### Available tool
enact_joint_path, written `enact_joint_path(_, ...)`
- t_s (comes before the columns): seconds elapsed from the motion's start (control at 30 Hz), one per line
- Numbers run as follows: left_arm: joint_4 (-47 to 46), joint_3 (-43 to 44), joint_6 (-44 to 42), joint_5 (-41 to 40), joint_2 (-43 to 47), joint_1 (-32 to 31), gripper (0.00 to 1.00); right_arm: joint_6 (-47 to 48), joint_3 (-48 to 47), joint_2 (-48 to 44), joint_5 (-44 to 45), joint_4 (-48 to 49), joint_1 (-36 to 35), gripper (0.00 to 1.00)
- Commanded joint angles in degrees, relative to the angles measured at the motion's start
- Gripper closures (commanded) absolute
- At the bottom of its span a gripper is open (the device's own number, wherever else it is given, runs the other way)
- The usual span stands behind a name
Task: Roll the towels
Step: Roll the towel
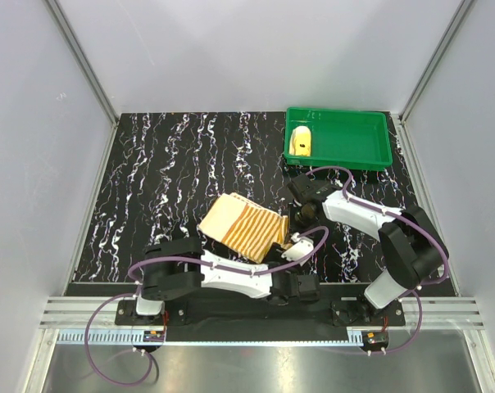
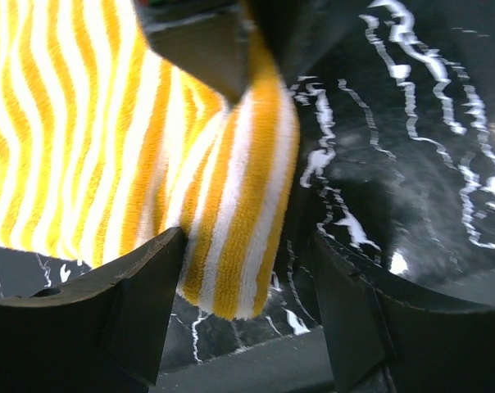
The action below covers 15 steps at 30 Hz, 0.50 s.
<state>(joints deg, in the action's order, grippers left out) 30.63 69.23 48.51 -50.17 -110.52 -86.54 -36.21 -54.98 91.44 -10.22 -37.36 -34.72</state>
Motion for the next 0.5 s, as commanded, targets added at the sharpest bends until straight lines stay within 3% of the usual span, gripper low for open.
enact_joint_path(0.0, 5.6, 1.3, 4.9, -2.3, -1.5, 1.4, 0.32, 1.7, -0.7, -2.3, 0.2, -3.2, -0.4, 0.81)
enact_joint_path(0.1, 5.8, 1.5, 5.0, -1.3, -2.2, 2.3, 0.35, 1.8, -0.4, -2.8, 0.0, -3.5, -0.4, 0.81)
enact_joint_path(0.2, 5.1, 1.3, 4.6, -0.3, -2.4, 3.2, 0.49, 2.0, 0.1, -2.9, 0.0, -3.7, -0.4, 0.81)
enact_joint_path(0.27, 4.3, 0.6, 4.4, 0.1, -2.1, 3.7, 0.65, 2.0, 0.6, -3.1, -0.2, -3.7, -0.4, 0.81)
enact_joint_path(0.37, 2.0, -0.6, 2.8, 1.1, -1.0, 4.1, 0.82, 2.0, 1.0, -3.5, -0.3, -3.7, -0.3, 0.81)
enact_joint_path(0.47, -0.2, -1.3, 0.5, 2.8, 0.8, 4.1, 0.89, 2.1, 0.9, -3.6, -0.2, -3.9, -0.3, 0.81)
